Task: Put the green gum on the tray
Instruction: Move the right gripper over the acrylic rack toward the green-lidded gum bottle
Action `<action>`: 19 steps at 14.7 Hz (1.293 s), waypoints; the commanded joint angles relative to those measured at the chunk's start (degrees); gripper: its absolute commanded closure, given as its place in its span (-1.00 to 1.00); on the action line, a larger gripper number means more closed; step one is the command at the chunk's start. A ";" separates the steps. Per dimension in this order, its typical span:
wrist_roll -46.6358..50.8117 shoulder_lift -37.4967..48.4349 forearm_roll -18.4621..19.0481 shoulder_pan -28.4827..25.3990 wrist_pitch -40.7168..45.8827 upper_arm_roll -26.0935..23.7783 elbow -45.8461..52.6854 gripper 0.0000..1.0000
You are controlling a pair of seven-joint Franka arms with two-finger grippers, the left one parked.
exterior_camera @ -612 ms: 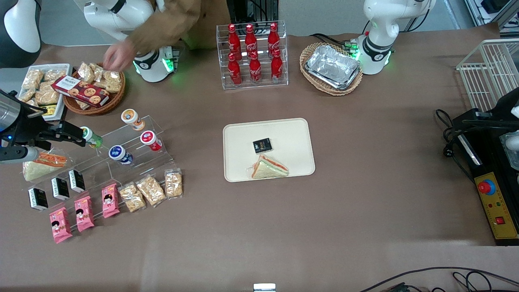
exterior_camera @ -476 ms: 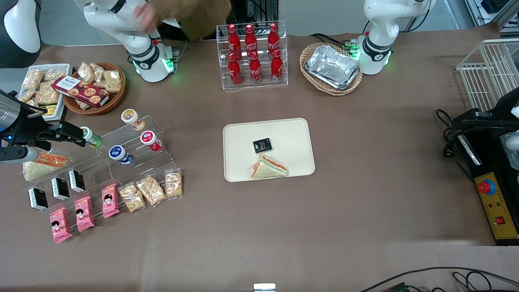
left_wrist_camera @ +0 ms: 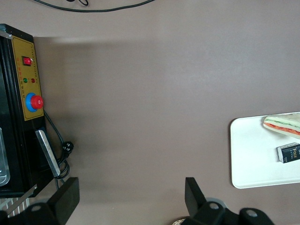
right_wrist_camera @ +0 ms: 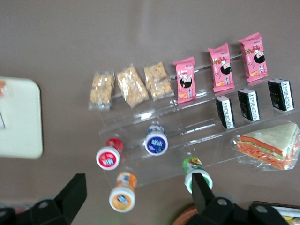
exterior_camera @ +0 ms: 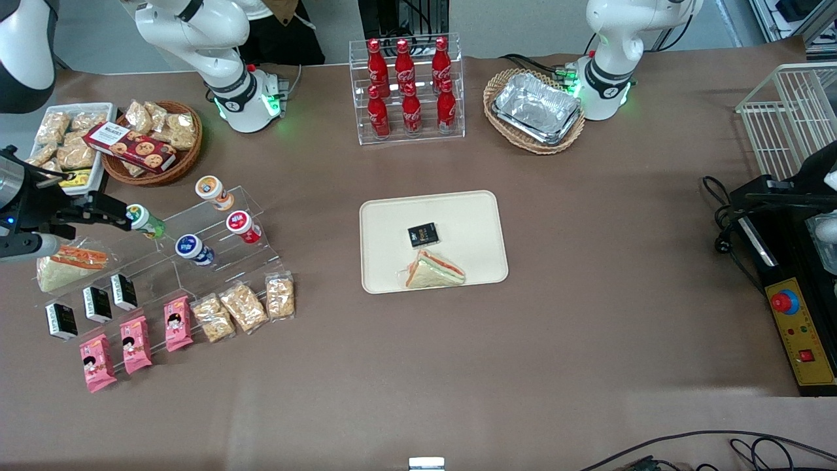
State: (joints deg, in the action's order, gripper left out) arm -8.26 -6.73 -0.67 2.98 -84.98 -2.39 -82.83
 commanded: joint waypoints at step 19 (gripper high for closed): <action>-27.34 20.18 0.67 0.45 -22.05 12.49 -38.97 -1.00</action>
State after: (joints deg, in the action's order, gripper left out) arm -34.23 11.72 -0.55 3.29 -101.76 8.95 -115.97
